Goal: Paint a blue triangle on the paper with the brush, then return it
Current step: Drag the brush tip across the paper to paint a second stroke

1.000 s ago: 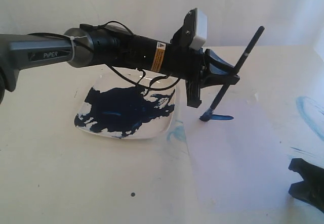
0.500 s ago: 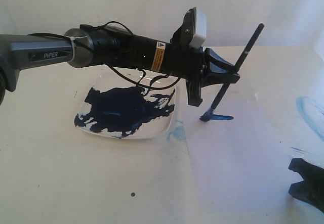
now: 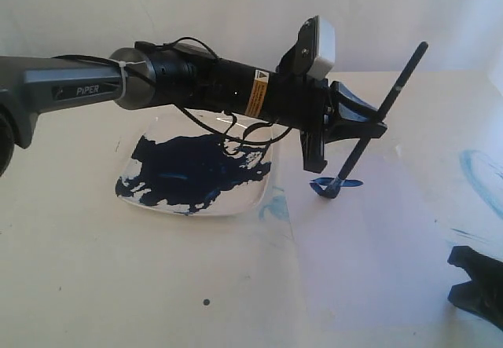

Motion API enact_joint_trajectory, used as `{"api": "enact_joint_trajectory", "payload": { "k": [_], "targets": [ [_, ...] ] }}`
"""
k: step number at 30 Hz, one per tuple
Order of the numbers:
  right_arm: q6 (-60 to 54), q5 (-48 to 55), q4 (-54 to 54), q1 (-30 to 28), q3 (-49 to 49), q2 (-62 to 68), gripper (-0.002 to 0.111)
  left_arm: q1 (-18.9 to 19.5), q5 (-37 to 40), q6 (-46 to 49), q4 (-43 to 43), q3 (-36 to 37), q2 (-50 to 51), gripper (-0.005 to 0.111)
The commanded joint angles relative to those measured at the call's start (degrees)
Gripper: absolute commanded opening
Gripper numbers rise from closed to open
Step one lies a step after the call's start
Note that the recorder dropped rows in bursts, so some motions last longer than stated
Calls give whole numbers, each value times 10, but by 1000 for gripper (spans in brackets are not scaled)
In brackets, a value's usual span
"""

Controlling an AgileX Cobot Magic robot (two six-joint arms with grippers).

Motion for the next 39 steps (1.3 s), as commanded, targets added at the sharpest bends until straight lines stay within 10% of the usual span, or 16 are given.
{"api": "enact_joint_trajectory", "payload": {
  "k": [1, 39],
  "targets": [
    [-3, -57, -17, -2, 6, 4, 0, -6, -3, -13, -2, -2, -4, 0],
    [-3, -57, -17, -2, 6, 4, 0, -45, -3, -29, 22, -81, -27, 0]
  ]
}}
